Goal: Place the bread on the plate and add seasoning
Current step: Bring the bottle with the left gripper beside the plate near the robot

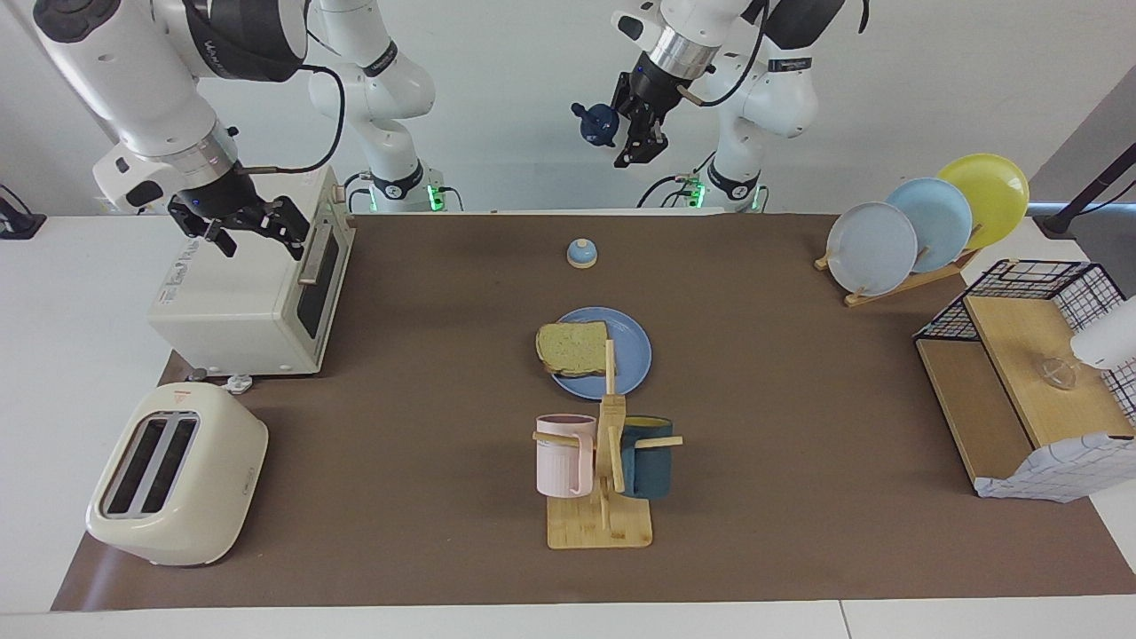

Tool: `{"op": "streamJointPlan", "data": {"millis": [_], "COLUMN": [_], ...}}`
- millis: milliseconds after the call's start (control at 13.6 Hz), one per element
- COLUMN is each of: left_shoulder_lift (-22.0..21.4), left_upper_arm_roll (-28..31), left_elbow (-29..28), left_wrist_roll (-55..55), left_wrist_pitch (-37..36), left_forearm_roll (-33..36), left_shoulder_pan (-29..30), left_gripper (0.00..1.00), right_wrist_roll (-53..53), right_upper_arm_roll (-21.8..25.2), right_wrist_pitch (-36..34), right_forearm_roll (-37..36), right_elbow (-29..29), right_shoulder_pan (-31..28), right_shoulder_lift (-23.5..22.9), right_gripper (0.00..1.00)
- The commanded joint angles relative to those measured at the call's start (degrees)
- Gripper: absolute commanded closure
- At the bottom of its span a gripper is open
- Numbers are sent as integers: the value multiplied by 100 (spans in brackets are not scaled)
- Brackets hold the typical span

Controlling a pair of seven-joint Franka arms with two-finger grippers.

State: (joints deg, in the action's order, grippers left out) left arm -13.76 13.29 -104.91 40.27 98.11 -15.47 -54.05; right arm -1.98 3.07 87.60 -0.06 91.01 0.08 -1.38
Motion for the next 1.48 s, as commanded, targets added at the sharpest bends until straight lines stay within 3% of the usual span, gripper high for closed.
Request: {"op": "streamJointPlan", "data": {"millis": [0,516,664,738,959,1107,1254,1402], "left_shoulder_lift": [-189,-189,-189,-189,-189,-189,-189,-189], "left_upper_arm_roll": [34,42,42,43,43,43,43,43], "left_elbow": [-196,-196,-196,-196,-196,-196,-196,-196], "left_wrist_roll": [95,95,95,95,95,95,95,95], "left_wrist_pitch": [112,95,95,103,112,112,112,112], "left_forearm_roll": [-114,-114,-114,-114,-114,-114,-114,-114], "left_shoulder_pan": [17,17,17,17,17,17,17,17], "left_gripper": [100,100,100,100,100,100,100,100], "right_wrist_roll": [154,136,-248,-381,-802,-1154,-1960,-2691], "right_upper_arm_roll": [45,27,27,-51,-587,-851,-1148,-1754], "right_wrist_pitch": [-94,-77,-181,-504,-919,-1366,-1509,-1500], "right_forearm_roll": [68,111,1246,1324,1412,2050,2465,2546], "right_elbow": [-128,-93,108,118,48,-126,-600,-1145], "right_shoulder_pan": [-8,-8,-52,27,89,89,89,89], "right_shoulder_lift": [-73,-64,23,50,374,472,481,481], "right_gripper": [0,0,0,0,0,0,0,0]}}
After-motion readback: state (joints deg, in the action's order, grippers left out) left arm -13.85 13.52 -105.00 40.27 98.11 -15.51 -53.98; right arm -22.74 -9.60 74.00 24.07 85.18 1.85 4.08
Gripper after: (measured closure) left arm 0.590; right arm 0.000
